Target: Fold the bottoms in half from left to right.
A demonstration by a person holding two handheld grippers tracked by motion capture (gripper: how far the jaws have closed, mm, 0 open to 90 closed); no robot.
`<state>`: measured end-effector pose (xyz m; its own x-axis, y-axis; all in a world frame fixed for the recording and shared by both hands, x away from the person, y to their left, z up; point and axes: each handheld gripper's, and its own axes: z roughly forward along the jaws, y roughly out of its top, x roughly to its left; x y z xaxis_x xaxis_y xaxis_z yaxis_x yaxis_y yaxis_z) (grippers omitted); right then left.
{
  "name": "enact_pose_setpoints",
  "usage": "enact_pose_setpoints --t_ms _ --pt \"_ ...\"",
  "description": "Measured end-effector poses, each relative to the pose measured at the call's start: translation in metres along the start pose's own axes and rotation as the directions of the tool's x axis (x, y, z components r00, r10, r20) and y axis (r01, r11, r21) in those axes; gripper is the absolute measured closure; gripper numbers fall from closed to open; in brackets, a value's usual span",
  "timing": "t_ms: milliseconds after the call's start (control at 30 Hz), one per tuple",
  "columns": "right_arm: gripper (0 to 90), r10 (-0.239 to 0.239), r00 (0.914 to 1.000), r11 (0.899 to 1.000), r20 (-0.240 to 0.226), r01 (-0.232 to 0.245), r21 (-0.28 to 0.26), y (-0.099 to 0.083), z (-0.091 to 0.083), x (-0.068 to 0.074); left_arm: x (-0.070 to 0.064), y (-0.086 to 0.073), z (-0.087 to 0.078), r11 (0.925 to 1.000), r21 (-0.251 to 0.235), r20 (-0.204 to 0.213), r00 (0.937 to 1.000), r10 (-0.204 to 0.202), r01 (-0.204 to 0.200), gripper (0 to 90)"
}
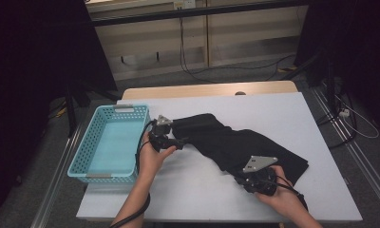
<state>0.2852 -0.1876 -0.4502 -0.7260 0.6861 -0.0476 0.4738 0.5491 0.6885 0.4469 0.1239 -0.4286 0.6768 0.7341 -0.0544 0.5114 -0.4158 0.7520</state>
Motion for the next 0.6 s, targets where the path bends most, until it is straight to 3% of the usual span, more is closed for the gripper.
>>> enact_pose_setpoints --t_ms 100,133,267,433,600 --pt "88.7 0.009 0.9999 1.0 0.008 -0.009 0.007 0.0 -0.001 -0.002 0.0 0.0 0.0 1.0 0.005 0.005 1.0 0.001 -0.001 14.4" --pt "89.1 0.015 0.9999 1.0 -0.007 -0.015 0.008 -0.001 -0.002 -0.004 0.0 0.0 0.0 1.0 0.004 0.006 1.0 0.0 0.0 14.4" --pt "89.5 0.064 0.9977 0.998 -0.021 -0.064 -0.016 -0.002 -0.013 -0.014 0.0 0.0 -0.001 0.9999 -0.008 0.003 0.9999 -0.013 0.013 14.4" --pt "89.3 0.128 0.9917 0.99 0.005 -0.128 -0.057 -0.01 -0.03 -0.034 0.001 0.001 -0.002 1.0 -0.005 0.006 1.0 -0.007 0.007 14.5" --pt "81.3 0.133 0.9912 0.99 -0.004 -0.133 -0.042 -0.012 -0.023 -0.031 0.0 0.001 -0.001 1.0 -0.005 0.006 0.9999 -0.008 0.008 14.4"
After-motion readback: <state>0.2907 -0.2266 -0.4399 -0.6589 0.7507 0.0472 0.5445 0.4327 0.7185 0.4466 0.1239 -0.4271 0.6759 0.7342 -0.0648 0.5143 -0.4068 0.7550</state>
